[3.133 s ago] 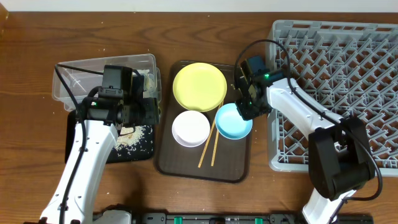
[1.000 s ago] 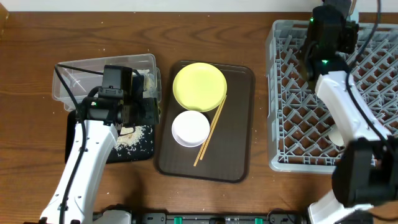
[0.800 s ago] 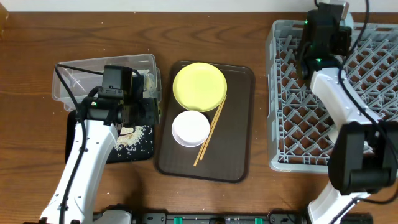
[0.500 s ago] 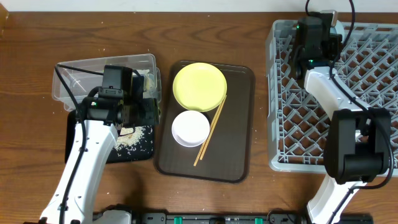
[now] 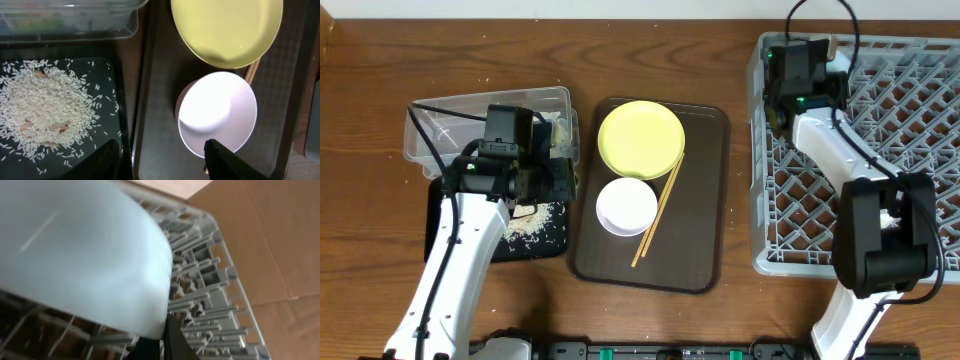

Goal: Sort waste into correct bins and load items into the dishwasher rack
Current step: 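Carry the blue bowl with the right gripper and place it in the rack, then move the right gripper to the white bowl and grasp it, then carry the white bowl with the right gripper and set it in the rack, then release the bowl and reach the right gripper to the chopsticks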

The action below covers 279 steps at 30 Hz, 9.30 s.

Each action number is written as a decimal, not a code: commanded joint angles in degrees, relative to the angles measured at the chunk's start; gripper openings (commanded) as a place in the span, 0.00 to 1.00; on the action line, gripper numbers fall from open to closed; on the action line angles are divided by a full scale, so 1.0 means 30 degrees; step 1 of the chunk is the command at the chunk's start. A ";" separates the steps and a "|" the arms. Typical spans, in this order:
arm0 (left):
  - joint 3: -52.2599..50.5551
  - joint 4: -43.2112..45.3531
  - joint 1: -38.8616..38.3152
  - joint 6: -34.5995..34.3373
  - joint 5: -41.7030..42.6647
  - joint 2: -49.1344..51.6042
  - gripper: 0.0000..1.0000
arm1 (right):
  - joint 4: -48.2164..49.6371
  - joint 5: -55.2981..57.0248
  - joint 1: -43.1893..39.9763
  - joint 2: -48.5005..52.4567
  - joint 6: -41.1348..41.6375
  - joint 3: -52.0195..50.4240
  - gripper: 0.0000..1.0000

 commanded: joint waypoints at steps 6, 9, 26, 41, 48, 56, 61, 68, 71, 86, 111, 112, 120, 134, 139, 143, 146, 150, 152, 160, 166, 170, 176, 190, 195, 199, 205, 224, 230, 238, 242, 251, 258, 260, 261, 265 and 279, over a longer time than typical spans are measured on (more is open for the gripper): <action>0.0219 -0.0051 0.0007 -0.0036 -0.0109 -0.0102 0.58 | -0.2324 -0.2208 0.1202 -0.1545 0.2047 0.0015 0.15; 0.0219 -0.0051 0.0007 -0.0036 -0.0109 -0.0102 0.58 | -0.3264 -0.4197 0.1333 -0.2390 0.2149 0.0015 0.43; 0.0219 -0.0437 0.0007 -0.1676 -0.2324 -0.0095 0.58 | -0.5756 -2.3154 0.1705 -0.7373 0.2616 -0.0036 0.67; 0.0189 -0.1333 0.0015 -0.4634 -0.5901 -0.0095 0.71 | -0.9413 -2.5922 0.6987 -0.3191 0.3840 -0.0073 0.56; 0.0182 -0.1333 0.0015 -0.4634 -0.5901 -0.0095 0.71 | -0.9624 -2.3802 0.8655 -0.1056 0.6528 -0.0073 0.43; 0.0182 -0.1333 0.0015 -0.4634 -0.5901 -0.0095 0.72 | -0.9675 -2.3584 0.8852 -0.0554 0.6834 -0.0073 0.24; 0.0182 -0.1326 0.0015 -0.4634 -0.5901 -0.0095 0.71 | -1.0083 -2.3591 0.8998 -0.0073 0.6841 -0.0080 0.24; 0.0182 -0.1333 0.0015 -0.4634 -0.5901 -0.0095 0.72 | -0.9748 -2.3591 0.9355 0.0189 0.6870 -0.0073 0.05; 0.0182 -0.1333 0.0007 -0.4634 -0.5901 -0.0095 0.72 | -0.9486 -2.3591 0.9260 0.0182 0.7337 -0.0015 0.01; 0.0182 -0.1333 0.0015 -0.4634 -0.5901 -0.0095 0.72 | -0.9646 -1.9336 0.4838 -0.4874 0.5282 0.1749 0.01; 0.0182 -0.1326 0.0015 -0.4634 -0.5901 -0.0095 0.72 | -0.8233 0.0153 -0.3738 -0.5741 0.1129 0.1734 0.01; 0.0182 -0.1326 0.0015 -0.4634 -0.5894 -0.0095 0.72 | -0.8459 0.0146 -0.3789 -0.5413 0.1144 0.1734 0.01; 0.0182 -0.1355 0.0007 -0.4634 -0.5894 -0.0095 0.72 | -0.9755 0.2273 -0.3752 -0.3191 0.3883 0.1727 0.01; 0.0182 -0.1333 0.0007 -0.4634 -0.5894 -0.0095 0.72 | -1.0615 0.0780 -0.2878 -0.2973 0.4903 0.1727 0.01; 0.0182 -0.1326 0.0007 -0.4634 -0.5894 -0.0095 0.72 | -1.0542 0.2798 -0.2805 -0.2973 0.5486 0.1727 0.01; 0.0182 -0.1326 0.0007 -0.4634 -0.5894 -0.0095 0.72 | -1.0426 0.3104 -0.2812 -0.2973 0.5384 0.1727 0.01; 0.0182 -0.1326 0.0007 -0.4634 -0.5894 -0.0095 0.72 | -1.0644 0.2157 -0.2812 -0.2973 0.5027 0.1727 0.01; 0.0182 -0.1326 0.0007 -0.4634 -0.5894 -0.0095 0.72 | -1.0688 0.1770 -0.2805 -0.2878 0.5042 0.1705 0.01; 0.0182 -0.1333 0.0007 -0.4634 -0.5894 -0.0095 0.72 | -1.0695 0.1450 -0.2805 -0.2812 0.5042 0.1690 0.01; 0.0182 -0.1333 0.0007 -0.4634 -0.5894 -0.0095 0.72 | -1.0608 0.1217 -0.2696 -0.2805 0.5180 0.1566 0.01; 0.0182 -0.1341 0.0007 -0.4626 -0.5894 -0.0095 0.72 | -1.0630 0.1617 -0.2696 -0.2805 0.5151 0.1566 0.01; 0.0182 -0.1341 0.0007 -0.4634 -0.5894 -0.0095 0.72 | -1.0637 0.1953 -0.2696 -0.2805 0.4940 0.1566 0.01; 0.0182 -0.1341 0.0007 -0.4634 -0.5894 -0.0095 0.72 | -1.0622 0.2419 -0.2696 -0.2805 0.4371 0.1559 0.01; 0.0182 -0.1341 0.0015 -0.4626 -0.5894 -0.0095 0.72 | -1.1052 0.3373 -0.2484 -0.1413 0.3628 0.1545 0.01; 0.0182 -0.1341 0.0007 -0.4626 -0.5894 -0.0095 0.72 | -1.1074 0.3701 -0.1778 -0.1049 0.4328 0.1545 0.01; 0.0182 -0.1333 0.0007 -0.4626 -0.5901 -0.0095 0.72 | -1.1074 0.3701 -0.1027 -0.1064 0.4473 0.1552 0.01; 0.0182 -0.1333 0.0015 -0.4626 -0.5894 -0.0095 0.72 | -1.1431 0.3657 -0.0051 -0.1064 0.4714 0.1545 0.01; 0.0182 -0.1341 0.0007 -0.4626 -0.5894 -0.0095 0.72 | -1.5635 -0.3716 0.0729 -0.1931 1.0615 0.1559 0.37; 0.0182 -0.1341 0.0007 -0.4626 -0.5894 -0.0095 0.72 | -1.5001 -0.5952 0.0721 -0.4728 1.0615 0.1625 0.56; 0.0182 -0.1341 0.0007 -0.4626 -0.5901 -0.0095 0.72 | -1.3027 -1.5926 0.0692 -0.8029 0.7810 0.1625 0.79; 0.0182 -0.1341 0.0015 -0.4626 -0.5901 -0.0095 0.73 | -1.2874 -2.0990 0.1078 -0.7752 0.7577 0.1617 0.75; 0.0182 -0.1333 0.0007 -0.4626 -0.5901 -0.0095 0.73 | -1.3049 -2.1952 0.4619 -0.5049 0.8349 0.1596 0.71; 0.0182 -0.1333 0.0007 -0.4626 -0.5901 -0.0095 0.73 | -1.3646 -2.1034 0.7504 -0.2098 1.0550 0.1596 0.61; 0.0182 -0.1333 0.0015 -0.4626 -0.5901 -0.0095 0.73 | -1.4010 -2.0247 0.8153 -0.1413 1.1242 0.1596 0.60; 0.0182 -0.1333 0.0015 -0.4626 -0.5901 -0.0095 0.73 | -1.4156 -1.9795 0.8466 -0.1071 1.1621 0.1596 0.60; 0.0182 -0.1326 0.0015 -0.4626 -0.5901 -0.0095 0.73 | -1.4032 -1.9037 0.9479 0.0015 1.2313 0.1596 0.60; 0.0182 -0.1333 0.0015 -0.4626 -0.5901 -0.0095 0.73 | -1.4025 -1.8119 1.0666 0.1625 1.4841 0.1311 0.61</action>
